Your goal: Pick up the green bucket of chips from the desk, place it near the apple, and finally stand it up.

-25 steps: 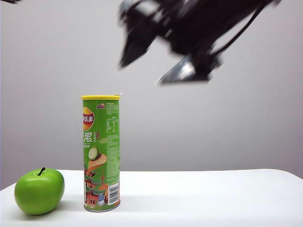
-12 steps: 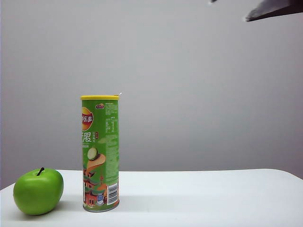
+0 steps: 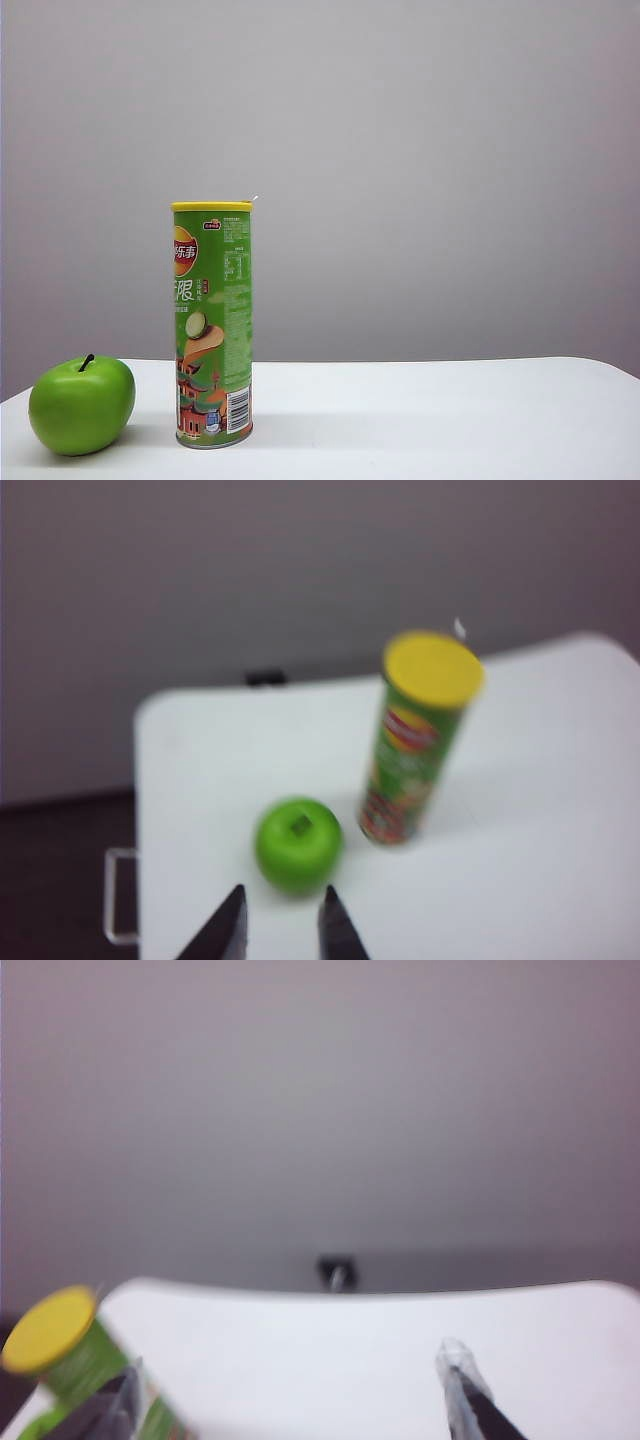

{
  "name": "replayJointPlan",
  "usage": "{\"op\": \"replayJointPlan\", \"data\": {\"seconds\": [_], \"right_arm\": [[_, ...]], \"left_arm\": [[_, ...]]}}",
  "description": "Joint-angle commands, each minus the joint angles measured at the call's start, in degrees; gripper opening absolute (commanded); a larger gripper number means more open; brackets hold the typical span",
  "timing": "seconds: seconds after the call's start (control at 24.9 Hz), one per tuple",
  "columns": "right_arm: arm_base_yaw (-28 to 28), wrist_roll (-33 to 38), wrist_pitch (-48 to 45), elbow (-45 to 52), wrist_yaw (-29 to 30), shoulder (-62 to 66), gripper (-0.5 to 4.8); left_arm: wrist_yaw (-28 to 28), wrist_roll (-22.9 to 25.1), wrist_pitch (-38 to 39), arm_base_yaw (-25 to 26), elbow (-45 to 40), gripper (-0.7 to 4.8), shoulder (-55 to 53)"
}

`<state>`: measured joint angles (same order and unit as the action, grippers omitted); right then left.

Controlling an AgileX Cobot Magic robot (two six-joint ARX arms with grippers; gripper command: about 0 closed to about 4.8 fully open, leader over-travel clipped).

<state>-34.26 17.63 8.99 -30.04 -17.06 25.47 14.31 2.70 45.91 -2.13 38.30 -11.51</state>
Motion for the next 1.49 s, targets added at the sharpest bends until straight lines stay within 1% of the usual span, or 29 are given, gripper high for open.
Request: {"op": "replayJointPlan", "data": {"seconds": [0.04, 0.08, 0.16, 0.28, 0.32, 0.4, 0.44, 0.48, 0.56, 0.6, 0.76, 0.8, 0.84, 0.88, 0.92, 1.01, 1.05, 1.13, 1.17, 1.21, 1.25, 1.33, 1.41, 1.45, 1.49], "right_arm": [[0.04, -3.87, -5.75, 8.07, -1.79, -8.15, 3.44], [0.11, -5.29, -7.67, 11.61, -3.48, -10.95, 3.11], [0.35, -5.73, -10.69, 15.43, -6.45, -13.44, 3.09], [1.42, -5.75, -17.2, 20.72, -10.54, -16.24, 3.08], [2.05, -5.77, -19.61, 22.18, -10.99, -16.85, 3.05], [4.04, -5.77, -24.65, 24.94, -10.93, -17.18, 2.85], [5.16, -5.88, -26.23, 25.83, -10.93, -17.16, 2.48], [8.41, -5.99, -27.8, 27.1, -10.86, -17.0, 2.1], [12.79, -6.1, -27.63, 27.32, -7.93, -17.0, 2.1], [15.19, -6.08, -27.71, 27.3, -5.31, -17.0, 2.1], [26.93, -5.86, -28.26, 27.3, 8.83, -16.87, 2.09], [31.5, -5.86, -27.74, 27.3, 15.54, -16.7, 1.71], [33.94, -5.86, -26.86, 27.3, 19.74, -16.66, 1.01], [35.54, -5.97, -25.86, 27.32, 22.25, -16.63, 0.43], [36.76, -6.05, -24.72, 27.32, 23.58, -16.66, 0.09], [38.49, -6.97, -23.52, 28.89, 22.93, -16.72, -0.01], [38.25, -7.41, -21.24, 30.03, 20.9, -16.66, -0.01], [37.51, -9.42, -17.25, 30.01, 19.56, -16.63, -0.01], [36.59, -11.63, -14.23, 30.01, 16.81, -16.63, -0.01], [36.0, -11.67, -13.55, 30.01, 16.2, -16.66, -0.01], [35.5, -11.69, -12.98, 30.01, 15.12, -16.68, 0.0], [35.34, -11.67, -12.07, 30.01, 14.12, -16.61, 0.05], [35.41, -11.41, -10.34, 30.01, 14.14, -16.74, 0.24], [35.39, -11.41, -8.0, 30.01, 14.38, -16.7, 0.24], [35.36, -11.45, -6.78, 30.01, 14.75, -16.7, 0.24]], "left_arm": [[-8.28, -4.39, -9.99, 0.02, -7.52, 0.89, 5.27], [-9.62, -5.86, -13.51, 0.02, -8.7, 0.89, 5.84], [-12.17, -10.21, -18.12, 0.0, -10.01, 0.89, 5.73], [-12.13, -10.73, -26.18, 0.02, -13.49, 0.89, 5.73], [-12.07, -10.91, -29.0, 0.0, -15.02, 0.89, 5.73], [-12.33, -11.56, -34.95, 0.02, -18.78, 0.89, 5.73], [-12.35, -11.61, -37.18, 0.04, -20.35, 0.89, 5.73], [-11.41, -11.63, -41.05, 0.0, -23.63, 0.89, 5.73], [-10.03, -12.22, -43.89, 0.0, -26.16, 0.89, 5.73], [-10.14, -12.17, -45.11, 0.0, -27.54, 0.89, 5.75], [-10.21, -12.15, -46.49, 0.02, -30.95, 0.88, 5.75], [-9.79, -11.41, -46.71, 0.02, -31.98, 0.8, 5.75], [-8.98, -10.16, -46.73, 0.02, -32.46, 0.72, 5.75], [-8.13, -8.61, -46.77, 0.02, -32.87, 0.52, 5.75], [-7.17, -6.69, -46.75, 0.02, -33.31, 0.24, 5.75], [-7.06, -3.39, -46.84, 0.0, -34.23, -0.05, 5.79], [-8.15, -2.91, -46.84, 0.02, -34.82, -0.05, 5.81], [-8.15, -2.23, -46.86, 0.02, -35.89, -0.05, 5.84], [-8.87, -2.23, -46.88, 0.02, -37.31, -0.05, 5.84], [-9.99, -2.03, -45.77, 0.0, -37.99, -0.05, 5.81], [-11.02, -0.87, -43.5, 0.02, -37.97, -0.05, 5.81], [-11.08, -0.02, -43.01, 0.02, -37.97, -0.05, 5.84], [-10.78, 0.15, -43.45, 0.0, -37.97, -0.05, 5.84], [-8.96, 1.42, -43.45, 0.0, -37.97, -0.02, 5.84], [-9.03, 1.55, -43.47, 0.0, -37.97, -0.03, 5.84]]}}
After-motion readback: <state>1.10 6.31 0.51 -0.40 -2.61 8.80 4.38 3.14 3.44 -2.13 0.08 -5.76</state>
